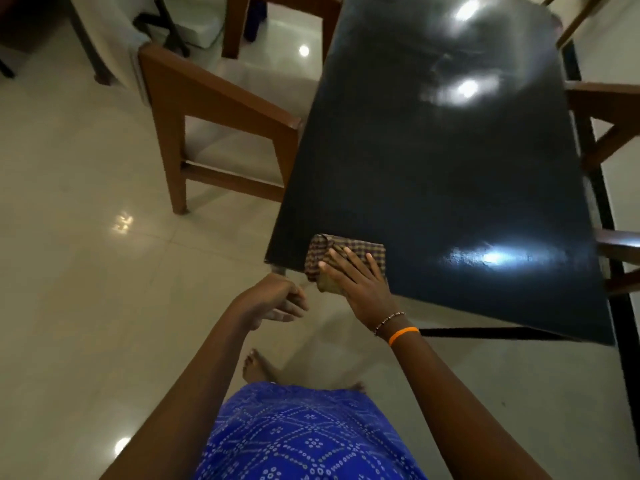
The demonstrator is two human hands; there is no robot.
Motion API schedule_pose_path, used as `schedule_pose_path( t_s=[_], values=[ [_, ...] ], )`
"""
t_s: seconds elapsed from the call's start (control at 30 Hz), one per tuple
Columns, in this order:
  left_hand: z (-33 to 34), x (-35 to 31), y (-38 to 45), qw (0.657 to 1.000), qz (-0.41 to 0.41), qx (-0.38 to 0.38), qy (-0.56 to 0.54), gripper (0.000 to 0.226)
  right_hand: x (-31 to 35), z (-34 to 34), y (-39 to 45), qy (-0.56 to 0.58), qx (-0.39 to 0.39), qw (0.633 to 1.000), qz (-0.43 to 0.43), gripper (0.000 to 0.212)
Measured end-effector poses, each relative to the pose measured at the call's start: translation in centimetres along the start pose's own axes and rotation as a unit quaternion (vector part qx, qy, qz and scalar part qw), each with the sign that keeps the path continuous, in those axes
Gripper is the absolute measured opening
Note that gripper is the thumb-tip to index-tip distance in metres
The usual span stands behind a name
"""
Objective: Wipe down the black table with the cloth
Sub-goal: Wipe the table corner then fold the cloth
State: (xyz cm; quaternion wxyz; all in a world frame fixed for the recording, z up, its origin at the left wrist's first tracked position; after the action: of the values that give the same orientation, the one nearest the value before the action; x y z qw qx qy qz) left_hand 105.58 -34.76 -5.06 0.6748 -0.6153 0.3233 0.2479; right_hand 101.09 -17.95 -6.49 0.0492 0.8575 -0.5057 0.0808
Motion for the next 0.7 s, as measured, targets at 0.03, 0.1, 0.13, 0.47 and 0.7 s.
schedule_pose_path(
  t_s=[0.03,0.1,0.13,0.47,0.7],
  values=[
    [1.8,-0.6,-0.1,0.999,0.005,0.027,0.016,0.022,-1.8,-0.5,-1.3,0.004,-0.003,1.000,0.019,0.076],
    [6.2,-1.8,-0.3,0.996,0.012,0.072,0.058,0.023,-5.6,-1.5,-4.0,0.025,-0.003,0.998,0.057,0.073],
    [8.5,-2.4,-0.2,0.993,0.015,0.091,0.079,0.024,-7.5,-2.0,-5.4,0.037,-0.004,0.997,0.074,0.071],
    [29.6,-5.6,0.9,0.959,0.054,0.214,0.181,0.026,-28.7,-6.8,-19.6,0.117,-0.045,0.939,0.319,0.065],
    [41.1,-7.4,1.9,0.921,0.116,0.269,0.258,0.027,-37.6,-10.8,-25.9,0.230,-0.125,0.865,0.429,0.055]
  ],
)
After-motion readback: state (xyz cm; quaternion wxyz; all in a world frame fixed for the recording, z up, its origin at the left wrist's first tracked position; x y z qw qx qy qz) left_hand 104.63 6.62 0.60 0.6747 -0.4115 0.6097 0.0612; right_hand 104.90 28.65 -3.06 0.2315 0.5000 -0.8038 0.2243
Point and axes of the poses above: each hand's wrist, its own y-axis towards the middle knuckle, its own z-axis out of the palm, x = y × z, the point moved 5 cm from there along y, towards the middle knuckle, and after that the axes turned 13 degrees about z, right-handed, at the moved point
